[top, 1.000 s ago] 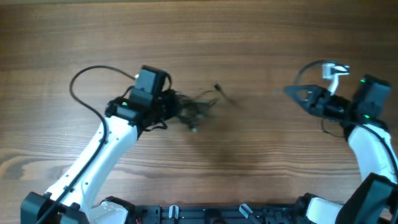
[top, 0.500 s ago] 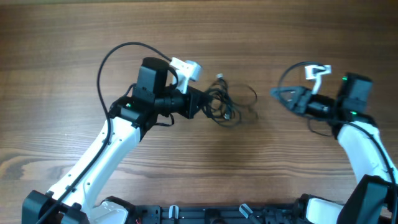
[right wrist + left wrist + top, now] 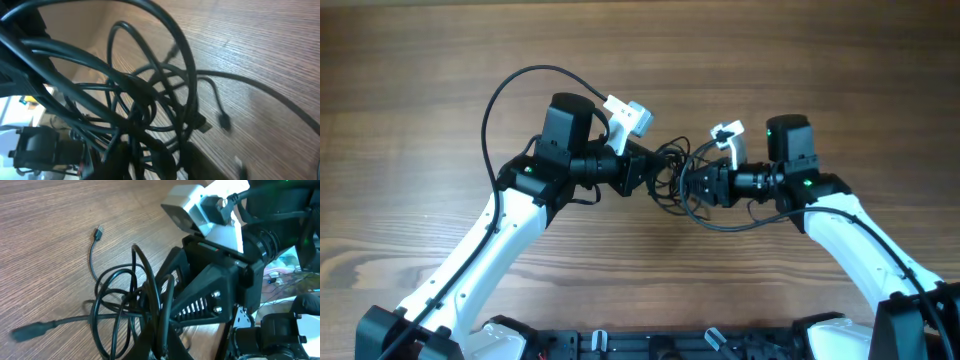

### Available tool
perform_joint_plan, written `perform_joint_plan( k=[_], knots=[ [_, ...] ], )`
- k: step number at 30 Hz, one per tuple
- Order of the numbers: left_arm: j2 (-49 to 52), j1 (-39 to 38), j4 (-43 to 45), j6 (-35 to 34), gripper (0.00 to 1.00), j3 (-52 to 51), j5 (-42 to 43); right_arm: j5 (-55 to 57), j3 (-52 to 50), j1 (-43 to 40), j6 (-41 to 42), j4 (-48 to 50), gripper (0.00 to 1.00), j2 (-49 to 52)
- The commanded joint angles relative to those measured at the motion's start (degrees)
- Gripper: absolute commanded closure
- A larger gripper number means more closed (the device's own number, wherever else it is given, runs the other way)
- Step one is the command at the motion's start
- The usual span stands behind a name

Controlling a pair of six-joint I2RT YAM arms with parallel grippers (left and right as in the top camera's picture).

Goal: Untangle cables

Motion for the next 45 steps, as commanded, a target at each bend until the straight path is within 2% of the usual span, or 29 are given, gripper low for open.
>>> perform_joint_plan(
  k=[1, 2, 4, 7, 10, 12, 13, 14, 16, 21, 29, 32, 34, 40, 45],
  knots=[
    [-0.1, 0.0, 0.2, -3.0, 0.96, 0.3, -5.4, 1.4, 0.3, 0.5, -1.0, -0.1, 0.73, -0.2],
    [-0.1, 0.0, 0.2, -8.8, 0.96, 0.3, -12.1, 1.4, 0.3, 0.5, -0.9, -0.2, 0.83, -0.2],
    [-0.1, 0.0, 0.2, -14.1, 0.96, 0.3, -17.4, 2.0, 0.3, 0.5, -0.4, -0.8, 0.85, -0.2],
    [-0.1, 0.0, 0.2, -17.6, 0.96, 0.3, -20.3, 3.9, 0.3, 0.5, -0.1, -3.1, 0.89, -0.2],
    [-0.1, 0.0, 0.4, -19.5, 0.96, 0.3, -21.0, 8.4, 0.3, 0.5, 1.0, -5.1, 0.67, -0.2],
    [-0.1, 0.0, 0.3, -19.5, 0.96, 0.3, -21.0, 8.2, 0.3, 0.5, 1.1, -4.8, 0.59, -0.2],
    [-0.1, -0.1, 0.3, -19.5, 0.96, 0.3, -21.0, 8.2, 0.3, 0.5, 1.6, -4.1, 0.51, -0.2],
    [-0.1, -0.7, 0.4, -19.3, 0.96, 0.3, -21.0, 8.2, 0.3, 0.5, 2.3, -2.6, 0.37, -0.2],
    [-0.1, -1.9, 0.4, -17.6, 0.96, 0.3, -20.9, 7.8, 0.3, 0.5, 5.3, 0.7, 0.31, -0.2],
    [-0.1, -5.7, 0.6, -12.8, 0.96, 0.3, -21.0, 0.8, 0.3, 0.5, 5.5, 8.3, 0.32, -0.2],
    [-0.1, -6.6, 1.9, -12.9, 0.96, 0.3, -21.9, 0.8, 0.3, 0.5, 5.0, 6.2, 0.46, -0.2],
    [-0.1, -6.6, 1.8, -15.1, 0.96, 0.3, -25.0, 1.0, 0.3, 0.4, 4.9, 6.2, 0.46, -0.2],
    [-0.1, -6.6, 1.6, -17.0, 0.96, 0.3, -28.5, 1.3, 0.4, -0.2, 5.0, 6.4, 0.42, -0.2],
    [-0.1, -6.6, 1.0, -17.0, 0.96, 0.3, -28.5, 0.9, 0.4, -0.7, 6.9, 5.8, 0.43, -0.2],
    [-0.1, -6.6, 1.0, -17.0, 0.96, 0.3, -27.3, 3.0, 0.3, 2.1, 5.3, 5.6, 0.43, -0.2]
  ],
)
